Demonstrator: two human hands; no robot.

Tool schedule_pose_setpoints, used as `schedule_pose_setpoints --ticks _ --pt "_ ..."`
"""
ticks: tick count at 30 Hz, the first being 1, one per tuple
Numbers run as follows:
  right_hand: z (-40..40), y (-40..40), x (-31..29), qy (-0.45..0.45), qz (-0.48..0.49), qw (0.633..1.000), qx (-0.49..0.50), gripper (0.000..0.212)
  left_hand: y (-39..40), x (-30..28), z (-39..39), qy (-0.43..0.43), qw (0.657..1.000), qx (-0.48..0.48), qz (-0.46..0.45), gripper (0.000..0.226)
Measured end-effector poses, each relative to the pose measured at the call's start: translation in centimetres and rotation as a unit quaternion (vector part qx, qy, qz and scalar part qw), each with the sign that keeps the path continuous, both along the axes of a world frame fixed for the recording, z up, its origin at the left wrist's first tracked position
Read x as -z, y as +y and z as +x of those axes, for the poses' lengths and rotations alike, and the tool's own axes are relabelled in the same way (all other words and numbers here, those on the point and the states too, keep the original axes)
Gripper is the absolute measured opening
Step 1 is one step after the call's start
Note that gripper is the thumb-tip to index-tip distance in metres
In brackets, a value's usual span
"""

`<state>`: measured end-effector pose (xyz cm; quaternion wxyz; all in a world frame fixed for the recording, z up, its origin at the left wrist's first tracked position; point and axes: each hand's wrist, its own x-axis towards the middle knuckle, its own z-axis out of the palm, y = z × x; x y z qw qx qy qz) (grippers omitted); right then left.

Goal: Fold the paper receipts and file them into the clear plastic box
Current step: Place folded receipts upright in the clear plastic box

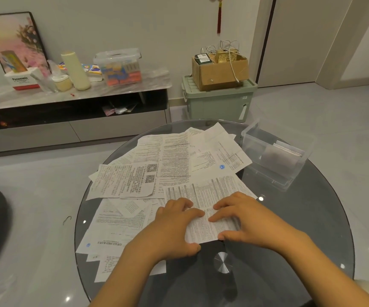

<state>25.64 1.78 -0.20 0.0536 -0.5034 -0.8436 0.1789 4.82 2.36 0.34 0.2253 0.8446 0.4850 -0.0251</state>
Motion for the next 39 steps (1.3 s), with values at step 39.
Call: schedule_pose_setpoints --ticks 39 --pt "0.3 0.9 0.4 0.208 -0.003 0.941 0.267 0.067 2.3 -0.5 -1.1 -0.163 0.962 -0.213 0.049 0.026"
